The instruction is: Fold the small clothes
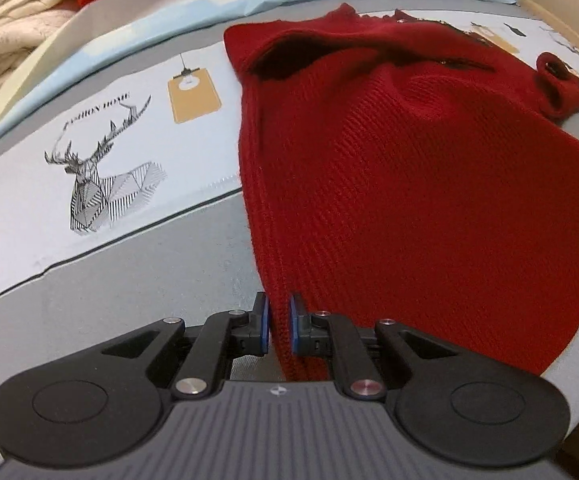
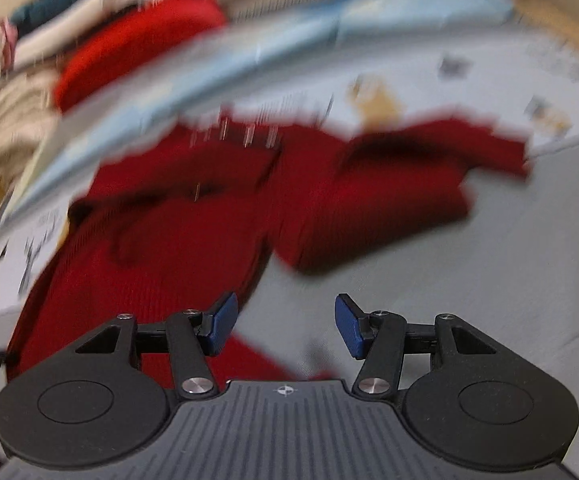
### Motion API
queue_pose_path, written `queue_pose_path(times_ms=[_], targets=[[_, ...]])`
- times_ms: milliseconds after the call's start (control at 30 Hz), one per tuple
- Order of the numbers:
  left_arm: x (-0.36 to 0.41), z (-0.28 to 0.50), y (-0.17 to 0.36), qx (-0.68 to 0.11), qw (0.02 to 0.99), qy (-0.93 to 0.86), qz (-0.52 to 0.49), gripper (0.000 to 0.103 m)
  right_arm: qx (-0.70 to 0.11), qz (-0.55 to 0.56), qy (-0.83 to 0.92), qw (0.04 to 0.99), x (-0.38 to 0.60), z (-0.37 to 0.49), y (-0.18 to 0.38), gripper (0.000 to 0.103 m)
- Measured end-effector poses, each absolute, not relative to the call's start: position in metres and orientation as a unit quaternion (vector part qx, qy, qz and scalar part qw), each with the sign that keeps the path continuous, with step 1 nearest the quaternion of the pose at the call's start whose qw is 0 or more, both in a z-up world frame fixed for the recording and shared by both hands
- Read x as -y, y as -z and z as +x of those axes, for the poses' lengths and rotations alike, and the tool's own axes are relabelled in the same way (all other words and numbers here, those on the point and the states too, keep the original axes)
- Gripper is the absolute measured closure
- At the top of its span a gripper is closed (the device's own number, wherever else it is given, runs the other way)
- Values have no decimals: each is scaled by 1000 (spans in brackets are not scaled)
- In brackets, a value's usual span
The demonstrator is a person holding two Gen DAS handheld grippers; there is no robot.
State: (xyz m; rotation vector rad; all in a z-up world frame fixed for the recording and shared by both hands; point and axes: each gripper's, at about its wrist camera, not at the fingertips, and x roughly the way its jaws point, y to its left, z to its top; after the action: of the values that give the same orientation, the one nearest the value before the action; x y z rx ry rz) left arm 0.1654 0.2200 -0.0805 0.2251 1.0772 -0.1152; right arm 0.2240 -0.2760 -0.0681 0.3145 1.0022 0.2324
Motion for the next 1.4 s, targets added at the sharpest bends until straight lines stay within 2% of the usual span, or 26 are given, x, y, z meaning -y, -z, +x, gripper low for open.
queue_pose_path(times_ms=[167, 333, 400, 433, 500, 600, 700, 767, 800, 867, 933, 967, 1033, 1100, 1167, 1233, 1400], targets=[[-227, 174, 81, -526, 843, 62, 96, 92, -559, 159, -112, 806, 261, 239, 105, 47], [-225, 176, 78, -530, 841, 61, 88, 92, -577, 175, -141, 785, 250, 230, 105, 44], [-224, 177, 77, -531, 841, 59, 85, 92, -576, 150, -163, 787, 245, 222, 103, 63], [-222, 178, 76, -531, 841, 58, 85, 93, -573, 134, -172, 790, 243, 220, 102, 82], [-219, 177, 73, -527, 844, 57, 86, 93, -554, 120, -179, 804, 246, 211, 92, 86], [-212, 172, 61, -514, 852, 76, 63, 93, -470, 145, -174, 853, 273, 196, 48, 88], [-192, 161, 45, -492, 860, 123, 44, 93, -320, 147, -167, 921, 306, 158, -18, 90], [-172, 150, 34, -471, 868, 145, 66, 94, -191, 99, -163, 963, 319, 114, -57, 103], [-165, 145, 32, -469, 865, 156, 82, 94, -168, 79, -164, 969, 325, 100, -64, 103], [-163, 142, 42, -496, 848, 154, 106, 94, -245, 109, -203, 942, 340, 102, -52, 103], [-168, 142, 60, -529, 825, 133, 144, 94, -330, 52, -188, 923, 333, 109, -29, 101], [-171, 141, 70, -543, 813, 113, 177, 94, -348, 21, -180, 920, 330, 110, -20, 99], [-179, 140, 85, -560, 794, 79, 222, 94, -378, 58, -177, 907, 334, 121, -8, 98], [-187, 140, 88, -576, 788, 72, 206, 94, -380, 109, -151, 906, 344, 130, -1, 85], [-187, 138, 86, -580, 787, 85, 192, 93, -396, 133, -116, 901, 350, 142, 7, 61], [-185, 139, 79, -577, 791, 94, 179, 92, -399, 149, -98, 899, 350, 158, 18, 57], [-188, 147, 58, -558, 814, 100, 129, 91, -419, 175, -82, 887, 332, 187, 51, 57]])
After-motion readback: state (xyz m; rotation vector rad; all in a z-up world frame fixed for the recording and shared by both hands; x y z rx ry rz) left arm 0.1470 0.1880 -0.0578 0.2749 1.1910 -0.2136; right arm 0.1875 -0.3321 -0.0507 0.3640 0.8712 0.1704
